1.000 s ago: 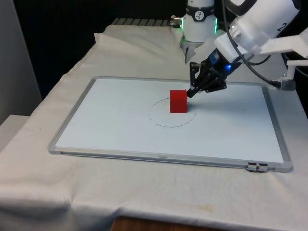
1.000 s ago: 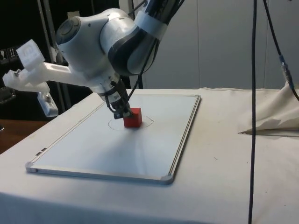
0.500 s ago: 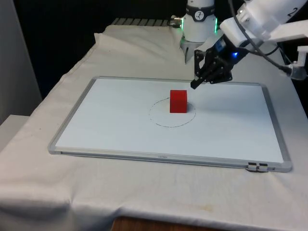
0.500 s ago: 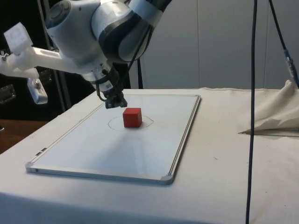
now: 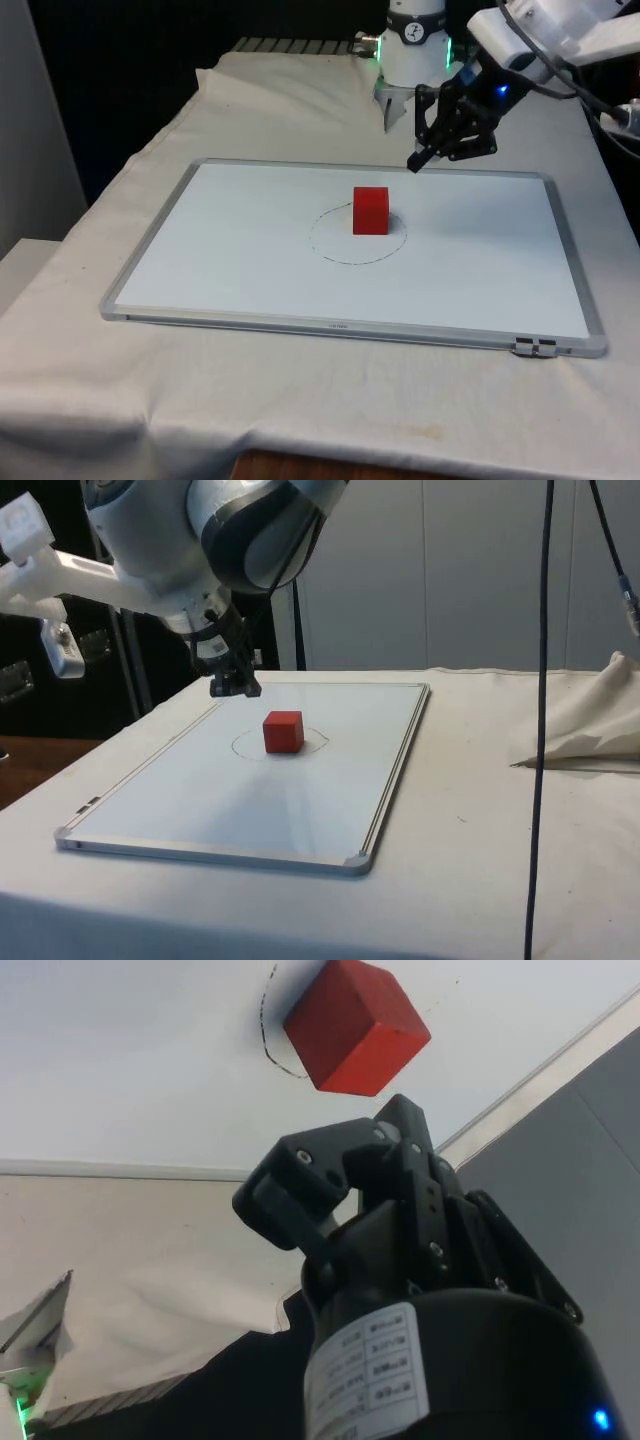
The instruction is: Push the cube into the marked area.
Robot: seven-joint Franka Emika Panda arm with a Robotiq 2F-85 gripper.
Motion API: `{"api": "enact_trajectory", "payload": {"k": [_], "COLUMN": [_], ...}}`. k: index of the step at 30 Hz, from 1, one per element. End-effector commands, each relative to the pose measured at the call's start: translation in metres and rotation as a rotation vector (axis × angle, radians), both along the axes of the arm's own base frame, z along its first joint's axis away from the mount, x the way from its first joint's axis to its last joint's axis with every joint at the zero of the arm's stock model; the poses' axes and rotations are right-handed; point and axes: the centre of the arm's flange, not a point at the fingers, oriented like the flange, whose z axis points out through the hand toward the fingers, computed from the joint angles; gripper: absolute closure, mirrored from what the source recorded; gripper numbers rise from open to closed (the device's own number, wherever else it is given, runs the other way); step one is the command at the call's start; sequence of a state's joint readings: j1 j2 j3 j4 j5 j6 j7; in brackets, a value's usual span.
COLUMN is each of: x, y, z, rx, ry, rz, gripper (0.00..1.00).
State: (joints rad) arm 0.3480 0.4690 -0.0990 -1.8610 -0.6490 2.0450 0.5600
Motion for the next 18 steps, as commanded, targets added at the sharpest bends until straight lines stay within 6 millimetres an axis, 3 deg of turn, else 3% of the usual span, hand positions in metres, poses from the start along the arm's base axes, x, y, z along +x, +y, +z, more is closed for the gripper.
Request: {"api": "enact_trajectory", "payload": {"k": [1,18], "x": [0.0,0.001], "y": [0.002,0.011], "z": [0.003,0.022], "rx": [0.014,0.06], "ry": [-0.007,-0.08], "rz": [-0.01,-0.073], "gripper": [1.0,1.0]}}
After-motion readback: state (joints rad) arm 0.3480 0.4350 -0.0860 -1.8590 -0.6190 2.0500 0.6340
